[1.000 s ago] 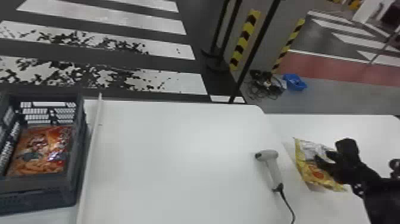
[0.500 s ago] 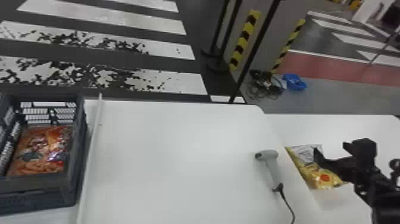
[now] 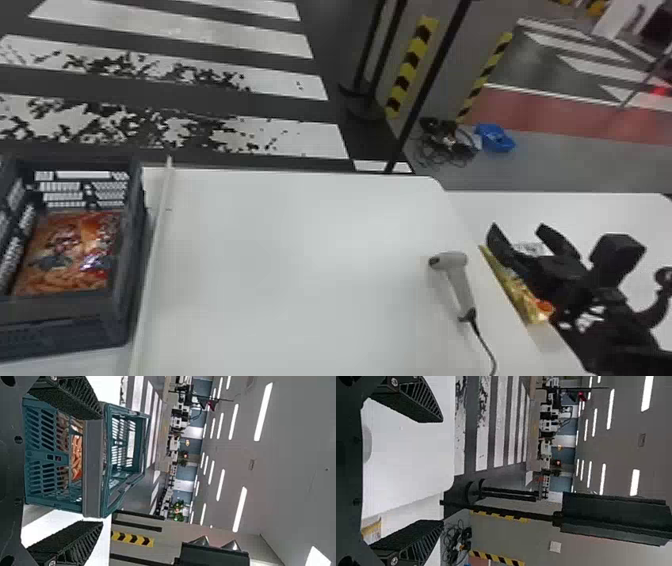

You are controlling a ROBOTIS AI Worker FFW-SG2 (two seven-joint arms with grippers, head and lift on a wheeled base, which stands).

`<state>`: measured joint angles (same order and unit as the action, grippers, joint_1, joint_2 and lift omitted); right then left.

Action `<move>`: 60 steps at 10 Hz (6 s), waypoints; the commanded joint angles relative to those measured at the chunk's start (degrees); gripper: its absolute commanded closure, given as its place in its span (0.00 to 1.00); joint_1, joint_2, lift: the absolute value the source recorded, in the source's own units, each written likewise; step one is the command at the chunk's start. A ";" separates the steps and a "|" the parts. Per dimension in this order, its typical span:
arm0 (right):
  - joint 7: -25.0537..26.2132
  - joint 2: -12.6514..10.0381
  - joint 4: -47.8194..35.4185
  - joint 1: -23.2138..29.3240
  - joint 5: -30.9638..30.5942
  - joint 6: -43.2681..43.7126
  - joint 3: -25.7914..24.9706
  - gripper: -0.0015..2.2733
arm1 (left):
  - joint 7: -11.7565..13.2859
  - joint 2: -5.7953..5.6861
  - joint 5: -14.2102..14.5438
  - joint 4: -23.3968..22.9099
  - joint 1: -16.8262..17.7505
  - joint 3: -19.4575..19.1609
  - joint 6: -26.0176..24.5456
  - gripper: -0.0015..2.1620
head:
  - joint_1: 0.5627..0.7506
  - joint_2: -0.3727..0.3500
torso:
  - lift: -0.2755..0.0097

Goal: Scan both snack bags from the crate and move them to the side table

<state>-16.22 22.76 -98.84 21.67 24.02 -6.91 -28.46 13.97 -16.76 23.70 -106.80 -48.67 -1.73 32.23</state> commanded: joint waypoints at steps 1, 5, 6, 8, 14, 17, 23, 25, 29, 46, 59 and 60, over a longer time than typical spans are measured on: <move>0.05 -4.39 -4.08 0.48 1.20 -1.67 2.36 0.04 | -0.08 0.06 -0.32 -0.60 -0.11 0.14 -0.37 0.02 | 0.70 0.03 | 0.63; -0.74 -13.53 -12.25 7.51 0.85 3.96 9.74 0.04 | -0.52 -0.47 -1.64 -3.86 -0.19 1.20 -4.24 0.02 | 0.70 0.17 | 0.63; -0.74 -14.15 -12.43 10.15 0.32 9.40 11.67 0.04 | -0.87 -0.65 -1.73 -5.35 -0.46 1.20 -5.47 0.02 | 0.70 0.22 | 0.63; -0.57 -14.85 -12.16 14.98 -0.64 21.18 14.40 0.04 | -2.37 -1.26 -2.69 -10.45 -1.60 1.20 -11.45 0.02 | 0.70 0.26 | 0.63; -1.01 -14.06 -10.14 16.04 -2.31 25.93 16.16 0.04 | -3.34 -0.73 -0.59 -28.03 -0.90 -8.38 -40.80 0.02 | 0.70 0.32 | 0.63; -1.97 -13.01 -9.79 16.30 -1.70 25.93 15.98 0.04 | -3.69 1.29 1.17 -33.21 7.54 -11.02 -60.14 0.03 | 0.70 0.35 | 0.63; -2.85 -11.16 -8.65 15.33 -0.38 26.10 15.80 0.04 | -6.59 4.71 -0.76 -30.84 24.94 -10.84 -83.52 0.03 | 0.70 0.36 | 0.63; -2.85 -10.72 -8.30 14.80 -0.38 26.10 16.16 0.04 | -6.94 4.71 -1.82 -29.70 29.60 -11.28 -90.02 0.03 | 0.70 0.38 | 0.63; -3.29 -10.46 -8.12 14.72 -0.20 26.10 16.07 0.04 | -7.29 4.01 -3.75 -25.21 36.98 -9.79 -95.12 0.03 | 0.70 0.41 | 0.63; -3.73 -8.35 -4.87 13.49 1.91 28.04 15.89 0.04 | -12.12 6.47 -13.94 -2.54 54.21 1.81 -98.29 0.10 | 0.70 0.39 | 0.63; -4.61 -7.12 -1.27 13.57 4.02 34.19 15.54 0.04 | -12.30 9.37 -17.28 10.56 60.71 3.75 -96.53 0.15 | 0.70 0.34 | 0.63; -5.14 -7.21 -0.74 13.57 4.19 35.07 15.28 0.04 | -12.12 9.72 -17.46 11.70 61.07 3.83 -95.82 0.15 | 0.70 0.34 | 0.63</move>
<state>-21.30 15.59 -99.90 35.22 28.08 27.52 -13.03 1.86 -7.24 6.39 -95.87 12.14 2.06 -64.06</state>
